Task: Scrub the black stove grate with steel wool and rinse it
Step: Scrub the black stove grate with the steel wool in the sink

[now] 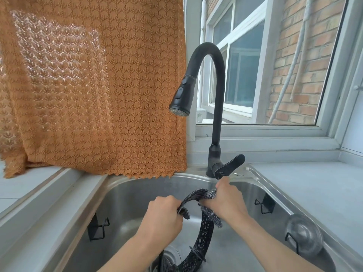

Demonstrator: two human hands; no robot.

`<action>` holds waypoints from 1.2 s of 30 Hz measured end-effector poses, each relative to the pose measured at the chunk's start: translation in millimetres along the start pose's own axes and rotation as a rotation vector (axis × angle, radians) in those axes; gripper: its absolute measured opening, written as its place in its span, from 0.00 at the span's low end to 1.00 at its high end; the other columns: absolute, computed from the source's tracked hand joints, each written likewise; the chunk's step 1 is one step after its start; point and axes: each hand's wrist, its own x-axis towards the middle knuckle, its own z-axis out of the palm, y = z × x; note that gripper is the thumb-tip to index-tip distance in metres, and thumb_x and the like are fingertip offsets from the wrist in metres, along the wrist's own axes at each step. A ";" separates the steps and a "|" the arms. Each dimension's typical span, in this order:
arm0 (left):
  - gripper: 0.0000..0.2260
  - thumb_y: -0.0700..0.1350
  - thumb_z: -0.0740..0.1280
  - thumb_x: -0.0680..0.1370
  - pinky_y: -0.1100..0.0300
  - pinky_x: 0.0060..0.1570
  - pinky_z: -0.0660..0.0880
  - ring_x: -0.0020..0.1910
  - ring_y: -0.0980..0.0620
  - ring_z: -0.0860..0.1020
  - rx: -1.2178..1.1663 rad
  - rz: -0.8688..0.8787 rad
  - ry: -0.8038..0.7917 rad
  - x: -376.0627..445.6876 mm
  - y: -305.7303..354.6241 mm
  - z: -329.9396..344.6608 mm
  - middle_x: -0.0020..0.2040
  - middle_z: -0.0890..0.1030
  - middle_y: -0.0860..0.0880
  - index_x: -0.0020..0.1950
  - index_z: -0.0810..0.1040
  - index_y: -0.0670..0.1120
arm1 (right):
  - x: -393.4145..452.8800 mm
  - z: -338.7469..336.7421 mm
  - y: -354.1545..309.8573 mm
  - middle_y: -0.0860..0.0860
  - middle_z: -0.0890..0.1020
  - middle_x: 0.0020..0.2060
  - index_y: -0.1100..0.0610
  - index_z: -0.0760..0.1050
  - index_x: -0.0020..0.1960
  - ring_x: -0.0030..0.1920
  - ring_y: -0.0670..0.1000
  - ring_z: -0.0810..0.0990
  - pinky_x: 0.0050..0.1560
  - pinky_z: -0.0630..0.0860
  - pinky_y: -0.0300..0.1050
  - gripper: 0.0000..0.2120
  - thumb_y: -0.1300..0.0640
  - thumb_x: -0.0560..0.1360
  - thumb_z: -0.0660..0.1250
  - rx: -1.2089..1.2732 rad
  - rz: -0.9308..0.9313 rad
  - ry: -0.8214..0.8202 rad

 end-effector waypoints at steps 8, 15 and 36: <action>0.12 0.40 0.60 0.73 0.48 0.44 0.76 0.43 0.39 0.77 0.153 0.051 0.040 1.3 5.2 15.0 0.40 0.80 0.44 0.50 0.81 0.47 | -0.1 12.8 -3.7 0.55 0.82 0.48 0.59 0.60 0.57 0.52 0.61 0.82 0.45 0.80 0.52 0.33 0.45 0.68 0.78 -0.085 -0.018 0.009; 0.12 0.39 0.60 0.73 0.52 0.38 0.72 0.39 0.41 0.74 0.187 0.040 0.058 2.5 5.5 17.3 0.41 0.79 0.44 0.50 0.80 0.46 | 6.4 10.6 0.0 0.55 0.82 0.48 0.59 0.62 0.59 0.51 0.61 0.82 0.43 0.77 0.51 0.30 0.47 0.71 0.76 -0.138 -0.022 0.047; 0.09 0.40 0.60 0.72 0.53 0.36 0.67 0.35 0.43 0.68 0.148 0.034 0.082 2.6 -1.8 15.9 0.38 0.78 0.43 0.48 0.79 0.44 | 12.6 -5.8 12.2 0.55 0.82 0.49 0.59 0.62 0.62 0.52 0.61 0.82 0.44 0.77 0.51 0.32 0.45 0.71 0.77 -0.144 -0.012 0.067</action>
